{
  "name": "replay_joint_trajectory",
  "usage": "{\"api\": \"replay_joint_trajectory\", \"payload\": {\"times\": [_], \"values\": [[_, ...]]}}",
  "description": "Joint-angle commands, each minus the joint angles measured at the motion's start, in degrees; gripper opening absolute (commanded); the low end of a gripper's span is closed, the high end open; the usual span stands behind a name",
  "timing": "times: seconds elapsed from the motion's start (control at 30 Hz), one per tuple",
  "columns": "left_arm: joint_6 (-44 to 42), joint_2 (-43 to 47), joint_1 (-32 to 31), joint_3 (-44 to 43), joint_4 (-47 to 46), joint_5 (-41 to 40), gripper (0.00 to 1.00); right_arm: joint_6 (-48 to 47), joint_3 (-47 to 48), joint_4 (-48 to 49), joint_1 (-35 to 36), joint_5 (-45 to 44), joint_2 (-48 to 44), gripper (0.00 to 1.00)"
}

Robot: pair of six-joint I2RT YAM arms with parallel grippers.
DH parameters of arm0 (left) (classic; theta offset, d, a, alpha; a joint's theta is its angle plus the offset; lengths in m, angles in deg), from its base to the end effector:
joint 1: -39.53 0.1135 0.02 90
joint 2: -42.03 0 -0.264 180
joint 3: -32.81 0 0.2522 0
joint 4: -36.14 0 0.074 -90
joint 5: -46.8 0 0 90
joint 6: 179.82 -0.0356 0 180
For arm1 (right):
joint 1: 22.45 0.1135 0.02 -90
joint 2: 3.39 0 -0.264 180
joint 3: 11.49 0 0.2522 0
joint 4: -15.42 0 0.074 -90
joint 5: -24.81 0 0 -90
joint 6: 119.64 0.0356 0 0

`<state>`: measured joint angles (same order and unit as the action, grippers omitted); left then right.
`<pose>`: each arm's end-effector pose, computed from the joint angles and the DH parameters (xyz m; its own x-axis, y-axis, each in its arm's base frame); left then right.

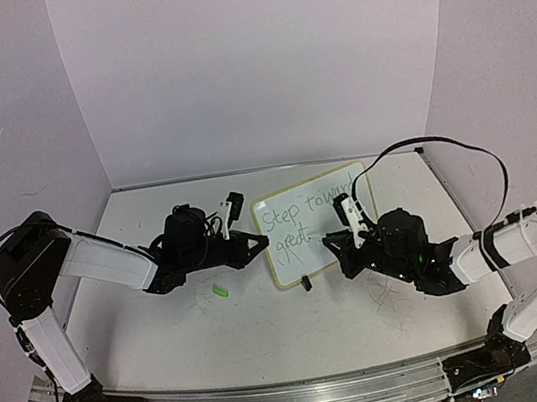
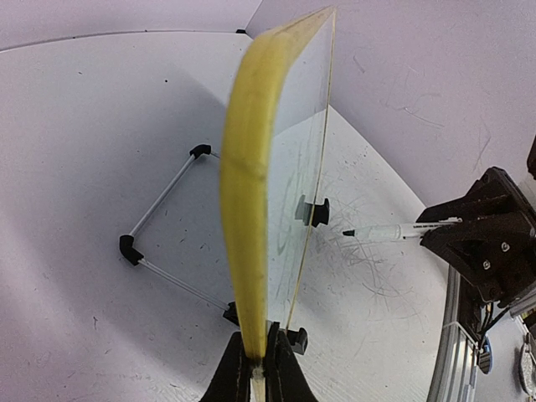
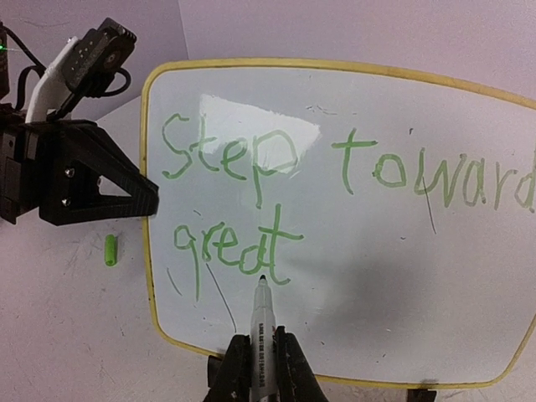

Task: Write a sentence on the whiteboard

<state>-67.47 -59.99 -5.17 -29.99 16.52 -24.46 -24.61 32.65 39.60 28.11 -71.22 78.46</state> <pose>0.2563 -0.2697 0.1761 -0.5556 0.0432 -0.8303 0.7244 0.5154 -0.4579 0.1861 0.2204 0.1950 -0.2097 -0.1177 -0.9707 -0.6874 0.7237 0.0608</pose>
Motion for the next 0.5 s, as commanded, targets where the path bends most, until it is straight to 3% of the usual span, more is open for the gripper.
{"api": "replay_joint_trajectory", "payload": {"times": [0.0, 0.1, 0.33, 0.47], "values": [[-1.43, 1.55, 0.23, 0.06, 0.93, -2.4, 0.0, 0.5, 3.01, 0.07, 0.38, 1.24, 1.71, 0.0], [-1.43, 1.53, 0.22, -0.01, 0.95, -2.33, 0.0, 0.77, 3.79, -0.26, 0.46, 1.08, 2.22, 0.0], [-1.49, 1.33, 0.23, -0.27, 0.88, -2.2, 0.0, 2.92, 4.35, -0.01, 0.45, -9.78, 1.59, 0.0], [-1.61, 1.09, 0.24, -0.39, 0.89, -2.12, 0.0, 2.24, 6.15, 0.19, 0.41, -8.93, 3.8, 0.0]]}}
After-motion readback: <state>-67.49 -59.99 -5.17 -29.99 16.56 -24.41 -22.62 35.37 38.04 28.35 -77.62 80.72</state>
